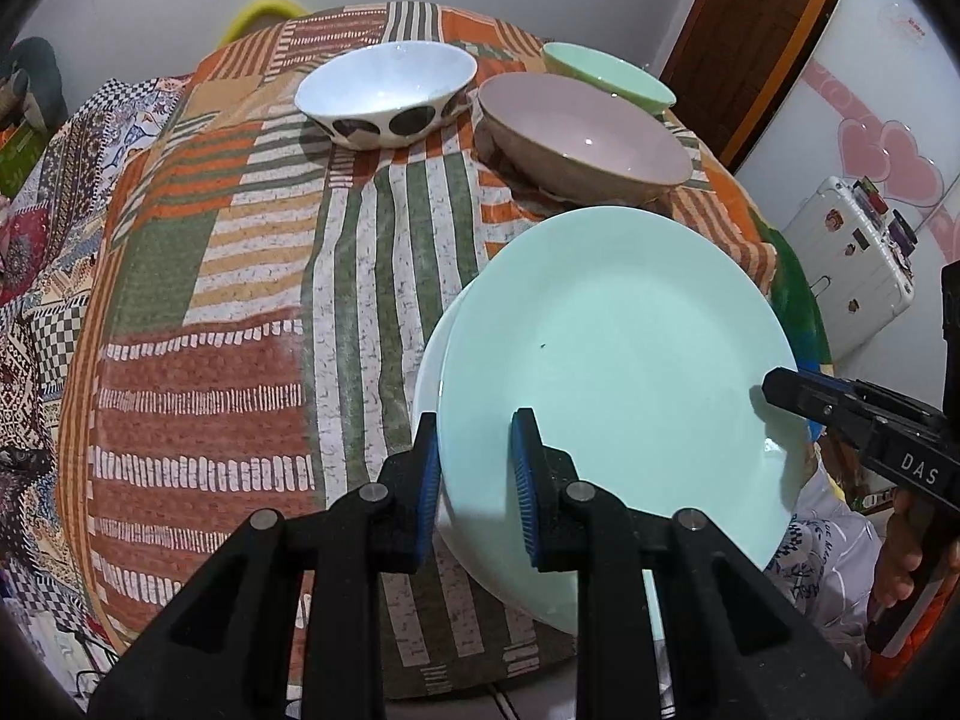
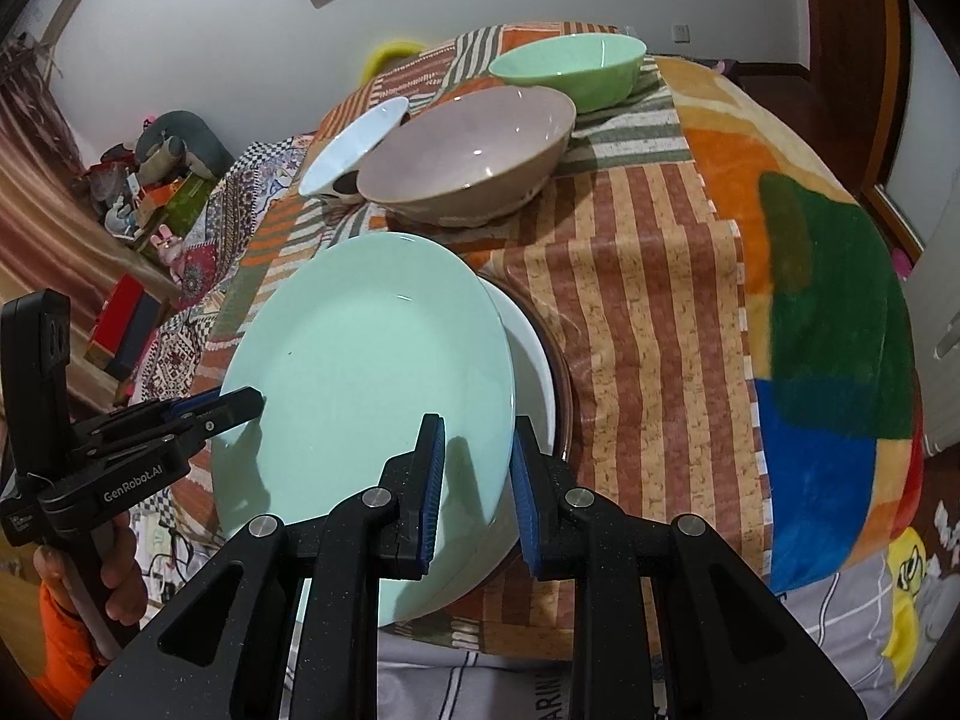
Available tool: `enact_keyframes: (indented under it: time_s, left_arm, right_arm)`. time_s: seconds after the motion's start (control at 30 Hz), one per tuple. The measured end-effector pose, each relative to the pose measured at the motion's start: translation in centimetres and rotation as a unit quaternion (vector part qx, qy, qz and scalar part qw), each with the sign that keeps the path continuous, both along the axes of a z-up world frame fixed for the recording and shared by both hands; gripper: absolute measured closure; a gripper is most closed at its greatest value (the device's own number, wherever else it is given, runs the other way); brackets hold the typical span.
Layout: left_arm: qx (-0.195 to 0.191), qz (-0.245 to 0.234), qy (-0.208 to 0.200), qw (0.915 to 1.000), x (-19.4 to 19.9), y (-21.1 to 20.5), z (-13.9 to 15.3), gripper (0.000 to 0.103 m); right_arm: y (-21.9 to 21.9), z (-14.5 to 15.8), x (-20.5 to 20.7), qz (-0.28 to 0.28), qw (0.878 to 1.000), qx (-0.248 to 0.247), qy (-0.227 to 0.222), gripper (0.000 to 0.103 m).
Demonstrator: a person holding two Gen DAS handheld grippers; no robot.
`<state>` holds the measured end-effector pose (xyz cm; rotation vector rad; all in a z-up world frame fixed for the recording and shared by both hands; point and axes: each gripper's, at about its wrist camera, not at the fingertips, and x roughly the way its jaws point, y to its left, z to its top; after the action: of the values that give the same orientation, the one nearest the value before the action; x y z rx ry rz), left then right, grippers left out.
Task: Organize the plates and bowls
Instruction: 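Carry the mint plate over the white plate and lower it on top, then open both grippers and pull back from the plate stack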
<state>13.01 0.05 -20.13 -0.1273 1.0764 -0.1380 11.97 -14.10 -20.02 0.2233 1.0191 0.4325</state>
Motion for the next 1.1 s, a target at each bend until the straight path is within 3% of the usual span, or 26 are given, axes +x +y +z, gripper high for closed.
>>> enact_keyframes:
  time_s: [0.5,1.1]
  left_arm:
    - [0.004,-0.001,0.000,1.0000,0.8,0.0,-1.0,0.081]
    - [0.004,0.001,-0.001,1.0000,0.6,0.1,-0.9,0.081]
  right_arm:
    - [0.4,-0.4,0.4,0.001,1.000,-0.003,0.013,0.081]
    - [1.3,-0.3,0.2,0.015,0.999,-0.038,-0.007,0.081]
